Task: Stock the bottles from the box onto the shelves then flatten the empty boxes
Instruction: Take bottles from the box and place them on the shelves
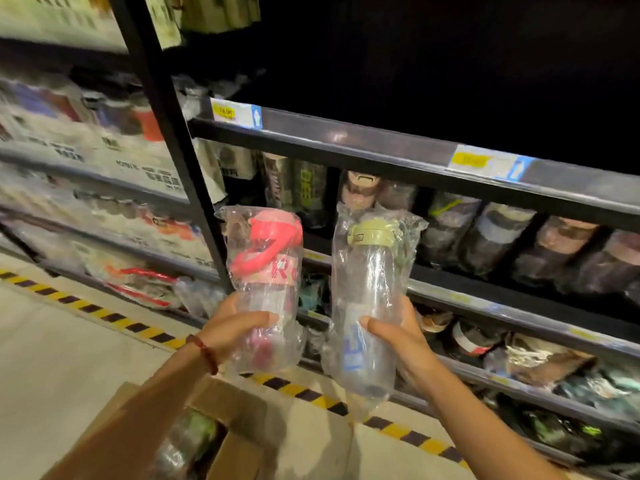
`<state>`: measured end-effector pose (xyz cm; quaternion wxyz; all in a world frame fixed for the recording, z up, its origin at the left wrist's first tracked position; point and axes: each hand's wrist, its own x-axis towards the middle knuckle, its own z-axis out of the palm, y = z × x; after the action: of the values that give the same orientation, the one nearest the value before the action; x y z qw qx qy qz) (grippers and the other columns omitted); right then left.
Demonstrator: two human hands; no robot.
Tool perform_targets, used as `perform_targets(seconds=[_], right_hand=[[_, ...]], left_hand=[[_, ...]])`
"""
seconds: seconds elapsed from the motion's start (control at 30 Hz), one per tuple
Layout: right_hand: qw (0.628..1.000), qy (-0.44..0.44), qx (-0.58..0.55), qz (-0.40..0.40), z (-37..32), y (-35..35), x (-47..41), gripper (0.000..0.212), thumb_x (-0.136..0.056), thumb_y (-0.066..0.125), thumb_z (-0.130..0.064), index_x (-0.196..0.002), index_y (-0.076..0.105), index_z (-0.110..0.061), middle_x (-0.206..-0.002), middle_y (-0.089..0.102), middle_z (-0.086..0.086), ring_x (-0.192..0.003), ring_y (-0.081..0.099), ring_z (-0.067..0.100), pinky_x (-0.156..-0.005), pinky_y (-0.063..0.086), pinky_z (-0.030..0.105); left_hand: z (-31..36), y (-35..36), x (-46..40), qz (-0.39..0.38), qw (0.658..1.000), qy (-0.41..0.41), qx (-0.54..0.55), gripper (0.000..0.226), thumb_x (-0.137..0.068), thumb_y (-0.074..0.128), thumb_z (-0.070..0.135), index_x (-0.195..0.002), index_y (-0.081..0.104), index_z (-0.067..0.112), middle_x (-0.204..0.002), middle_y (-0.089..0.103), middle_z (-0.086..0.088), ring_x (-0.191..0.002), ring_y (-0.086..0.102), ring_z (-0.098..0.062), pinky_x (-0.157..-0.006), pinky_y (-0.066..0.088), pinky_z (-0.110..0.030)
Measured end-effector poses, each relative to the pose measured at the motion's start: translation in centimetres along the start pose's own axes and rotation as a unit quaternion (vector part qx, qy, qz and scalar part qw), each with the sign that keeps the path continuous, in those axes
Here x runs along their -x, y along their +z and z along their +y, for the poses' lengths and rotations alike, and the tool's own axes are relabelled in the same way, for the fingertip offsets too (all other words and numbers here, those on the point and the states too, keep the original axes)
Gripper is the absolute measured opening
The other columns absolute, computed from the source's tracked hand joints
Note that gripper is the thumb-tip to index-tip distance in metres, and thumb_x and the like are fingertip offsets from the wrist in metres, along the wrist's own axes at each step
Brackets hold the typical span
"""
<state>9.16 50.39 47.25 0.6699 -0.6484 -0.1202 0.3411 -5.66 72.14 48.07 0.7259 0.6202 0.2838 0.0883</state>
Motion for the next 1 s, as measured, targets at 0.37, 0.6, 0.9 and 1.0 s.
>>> perform_targets(seconds=[0.37,0.6,0.9,1.0], right_hand=[[0.999,-0.018,-0.007,0.047,0.9,7.9,-14.8,0.071,-0.076,0.075,-0.003,-0.13,0.037,-0.03,-0.122,0.056,-0.007,-0.101,0.06,0.005,-0.069,0.053,0.017],[0.979,-0.1,0.131,0.12,-0.5,5.9,-17.9,0.075,-0.073,0.079,-0.007,-0.121,0.03,-0.036,-0.108,0.04,-0.031,-0.095,0.045,-0.018,-0.077,0.04,0.007],[0.939,-0.118,0.291,0.143,-3.8,2.6,-18.4,0.059,-0.07,0.081,-0.011,-0.11,0.038,-0.017,-0.102,0.05,-0.011,-0.095,0.052,0.009,-0.072,0.045,0.017],[0.919,-0.114,0.345,0.154,-4.9,2.1,-18.9,0.056,-0.069,0.081,-0.014,-0.104,0.037,-0.016,-0.098,0.047,-0.007,-0.094,0.049,0.013,-0.072,0.043,0.023]], left_hand=[[1.3,-7.4,-16.5,-0.034,0.999,0.026,0.0,0.091,-0.027,0.085,0.027,-0.107,0.054,-0.003,-0.077,0.063,-0.005,-0.07,0.062,-0.014,-0.062,0.051,-0.025],[1.0,-5.2,-21.2,-0.081,0.988,0.083,0.098,0.085,-0.039,0.088,0.012,-0.117,0.054,0.012,-0.092,0.07,0.002,-0.089,0.068,-0.014,-0.069,0.055,-0.025],[-0.7,-0.3,-24.2,-0.04,0.983,0.112,0.141,0.094,-0.05,0.084,0.015,-0.132,0.042,-0.001,-0.123,0.058,-0.022,-0.113,0.059,-0.034,-0.094,0.05,-0.045],[-0.7,0.7,-24.8,-0.044,0.983,0.13,0.119,0.089,-0.056,0.09,0.02,-0.126,0.045,-0.01,-0.122,0.056,-0.029,-0.114,0.057,-0.038,-0.099,0.045,-0.052]])
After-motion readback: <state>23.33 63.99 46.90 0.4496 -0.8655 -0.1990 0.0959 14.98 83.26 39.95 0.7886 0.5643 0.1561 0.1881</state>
